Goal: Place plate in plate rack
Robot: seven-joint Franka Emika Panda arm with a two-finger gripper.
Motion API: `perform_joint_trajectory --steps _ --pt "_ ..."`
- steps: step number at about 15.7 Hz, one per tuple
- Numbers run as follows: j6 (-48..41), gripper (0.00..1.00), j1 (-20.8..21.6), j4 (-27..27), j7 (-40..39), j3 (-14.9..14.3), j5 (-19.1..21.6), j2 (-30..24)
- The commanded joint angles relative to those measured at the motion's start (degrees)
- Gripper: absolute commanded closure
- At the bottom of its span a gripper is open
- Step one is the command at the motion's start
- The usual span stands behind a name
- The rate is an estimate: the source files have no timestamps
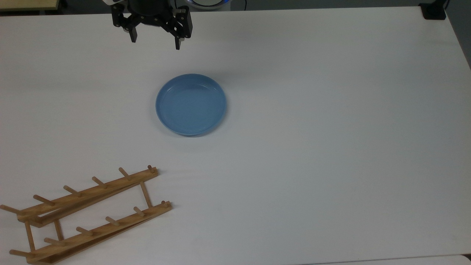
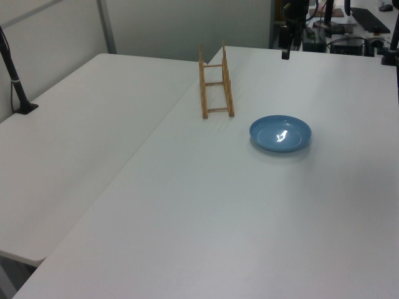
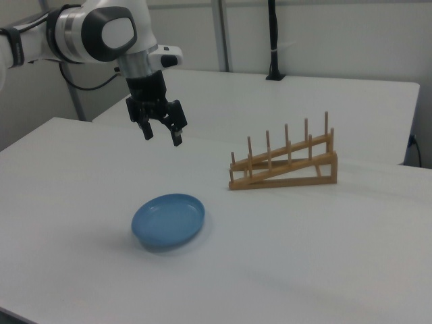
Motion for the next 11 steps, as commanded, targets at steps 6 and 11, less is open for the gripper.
perform_joint_trajectory --steps 6,11 --pt "-0.54 0.0 -0.01 0.22 0.03 0.45 0.0 0.68" --pt "-0.8 0.0 0.25 0.22 -1.03 0.45 -0.27 1.74"
